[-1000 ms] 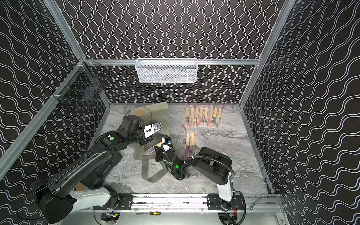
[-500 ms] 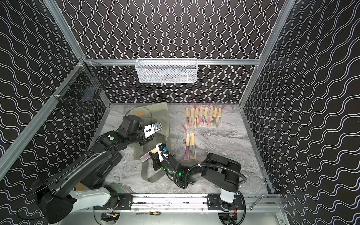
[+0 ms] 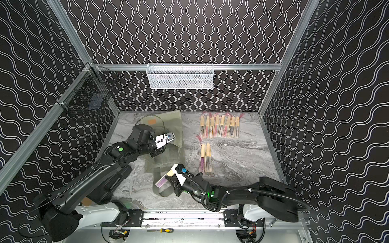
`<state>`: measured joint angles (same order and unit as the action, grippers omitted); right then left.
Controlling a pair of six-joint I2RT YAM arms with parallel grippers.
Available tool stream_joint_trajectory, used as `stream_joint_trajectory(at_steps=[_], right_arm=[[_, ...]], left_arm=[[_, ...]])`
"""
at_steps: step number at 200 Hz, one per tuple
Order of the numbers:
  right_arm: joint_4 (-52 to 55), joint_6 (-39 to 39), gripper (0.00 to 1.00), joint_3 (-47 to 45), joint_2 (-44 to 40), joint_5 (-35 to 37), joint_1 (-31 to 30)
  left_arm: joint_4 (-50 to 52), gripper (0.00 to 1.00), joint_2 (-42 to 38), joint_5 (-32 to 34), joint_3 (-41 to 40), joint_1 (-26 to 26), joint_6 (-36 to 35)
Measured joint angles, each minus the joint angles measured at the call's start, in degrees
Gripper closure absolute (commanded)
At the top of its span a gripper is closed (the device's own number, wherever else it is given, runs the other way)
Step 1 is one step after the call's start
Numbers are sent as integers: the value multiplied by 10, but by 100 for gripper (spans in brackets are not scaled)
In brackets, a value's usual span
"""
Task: Take out the folding fans from the tote bags
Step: Place the folding fan at the center of the board.
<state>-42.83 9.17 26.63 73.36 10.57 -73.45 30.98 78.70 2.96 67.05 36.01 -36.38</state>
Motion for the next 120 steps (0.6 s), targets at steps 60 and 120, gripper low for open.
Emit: stream_joint_trajectory(at_steps=[60,120], right_arm=[[303,-62,97,29,-191,-29,40],[606,-115,100,224,-181,-49,139]], left_arm=[[0,100,0,0,0,0,0],[0,100,0,-2,0,0,0]])
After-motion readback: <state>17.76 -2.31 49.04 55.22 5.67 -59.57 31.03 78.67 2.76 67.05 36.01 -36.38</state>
